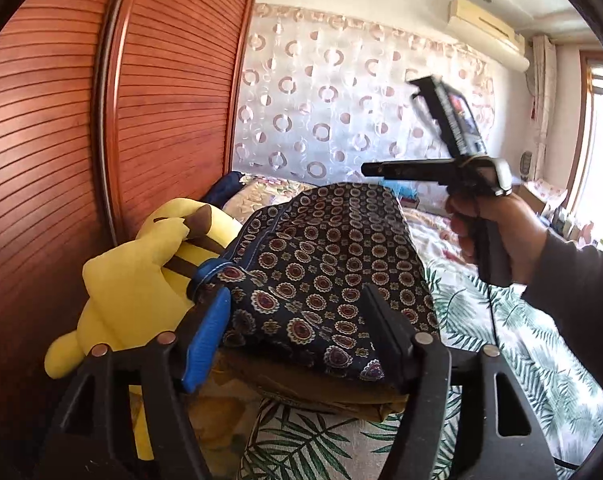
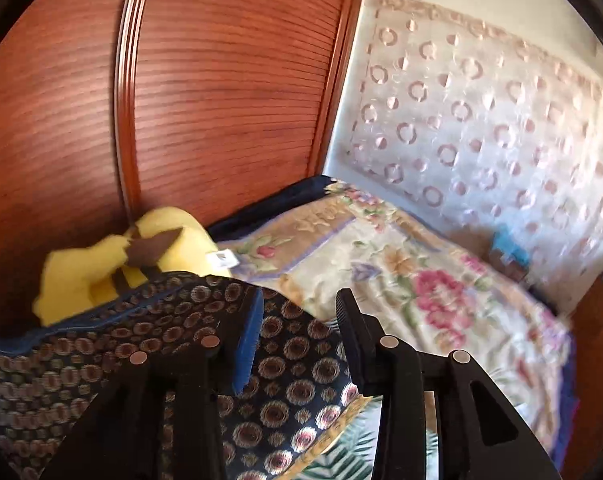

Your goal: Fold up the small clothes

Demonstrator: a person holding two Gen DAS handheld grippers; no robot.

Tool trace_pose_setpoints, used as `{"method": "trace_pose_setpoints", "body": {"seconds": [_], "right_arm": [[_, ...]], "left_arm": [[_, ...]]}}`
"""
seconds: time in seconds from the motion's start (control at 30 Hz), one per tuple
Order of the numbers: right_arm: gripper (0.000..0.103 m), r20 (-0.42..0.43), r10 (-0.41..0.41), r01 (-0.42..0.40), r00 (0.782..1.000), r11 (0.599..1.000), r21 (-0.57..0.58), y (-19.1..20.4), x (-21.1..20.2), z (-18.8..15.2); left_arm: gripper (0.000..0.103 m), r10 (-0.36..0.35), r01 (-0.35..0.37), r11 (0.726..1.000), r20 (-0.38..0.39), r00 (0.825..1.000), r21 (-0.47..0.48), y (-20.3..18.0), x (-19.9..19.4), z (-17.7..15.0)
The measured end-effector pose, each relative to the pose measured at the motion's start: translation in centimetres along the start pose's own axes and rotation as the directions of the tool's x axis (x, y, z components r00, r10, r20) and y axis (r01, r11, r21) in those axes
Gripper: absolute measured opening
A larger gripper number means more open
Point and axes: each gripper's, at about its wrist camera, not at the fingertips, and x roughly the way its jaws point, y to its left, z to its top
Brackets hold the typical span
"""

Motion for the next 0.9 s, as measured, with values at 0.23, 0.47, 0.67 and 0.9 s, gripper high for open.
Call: {"method": "trace_pose_setpoints", "body": {"seconds": [0.23, 0.47, 0.67, 0.9], "right_arm": [[0.039, -0.072, 0.071, -0.072, 0.995, 0.997, -0.016, -0.6, 0.2, -4.3], [0.04, -0.056, 0.012, -0.01, 0.998, 1.0, 0.024, -0.2, 0.9, -6.2], [0.04, -0.032, 0.002, -0.001, 0.999, 0.999, 0.039, 2.0, -2.9, -6.3], [0.04, 0.0, 0.025, -0.025, 1.0, 0.998, 0.064, 4.5, -10.4, -9.5]], "left_arm": [[0.084, 0.043, -0.043, 0.998, -0.018, 0.999, 0.035, -0.1, 0.6, -0.2], [0.086, 0.067, -0.066, 0.996, -0.007, 0.998, 0.056, -0.7, -0.6, 0.0], [0.086, 0.056, -0.056, 0.995, 0.005, 0.998, 0.083, -1.8, -2.1, -0.1], [0.086, 0.014, -0.017, 0.993, 0.022, 1.0, 0.113, -3.5, -4.6, -0.2]]}}
